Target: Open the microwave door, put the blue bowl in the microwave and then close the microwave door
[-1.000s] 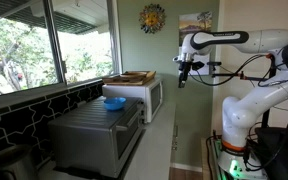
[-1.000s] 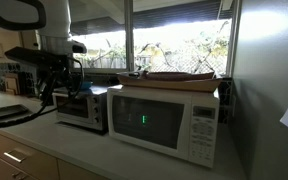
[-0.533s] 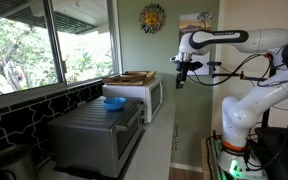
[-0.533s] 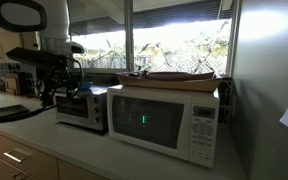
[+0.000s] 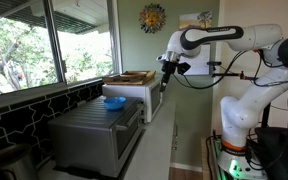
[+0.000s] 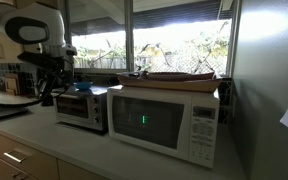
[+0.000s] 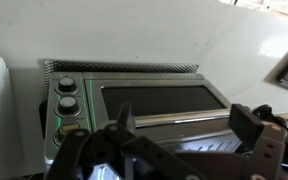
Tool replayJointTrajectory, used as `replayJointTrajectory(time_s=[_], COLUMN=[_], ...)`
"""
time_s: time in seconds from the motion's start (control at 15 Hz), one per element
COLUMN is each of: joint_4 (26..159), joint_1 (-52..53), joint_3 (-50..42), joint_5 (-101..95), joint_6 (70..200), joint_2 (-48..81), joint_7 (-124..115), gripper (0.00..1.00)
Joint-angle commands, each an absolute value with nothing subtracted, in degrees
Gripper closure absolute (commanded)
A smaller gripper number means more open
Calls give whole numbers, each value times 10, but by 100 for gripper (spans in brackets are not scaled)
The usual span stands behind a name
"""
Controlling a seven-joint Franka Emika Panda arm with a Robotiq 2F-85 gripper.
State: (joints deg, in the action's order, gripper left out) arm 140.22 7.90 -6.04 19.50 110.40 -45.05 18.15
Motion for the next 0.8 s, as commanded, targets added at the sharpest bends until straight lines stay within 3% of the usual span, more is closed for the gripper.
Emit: replayJointTrajectory(time_s=[0.0,0.73], joint_4=[1410,1414], joint_1=[63,71], joint_3=[-5,21], joint_5=[210,250], joint_6=[1182,1262], joint_2=[-409,-326], joint_7=[79,-40], gripper=[0,0])
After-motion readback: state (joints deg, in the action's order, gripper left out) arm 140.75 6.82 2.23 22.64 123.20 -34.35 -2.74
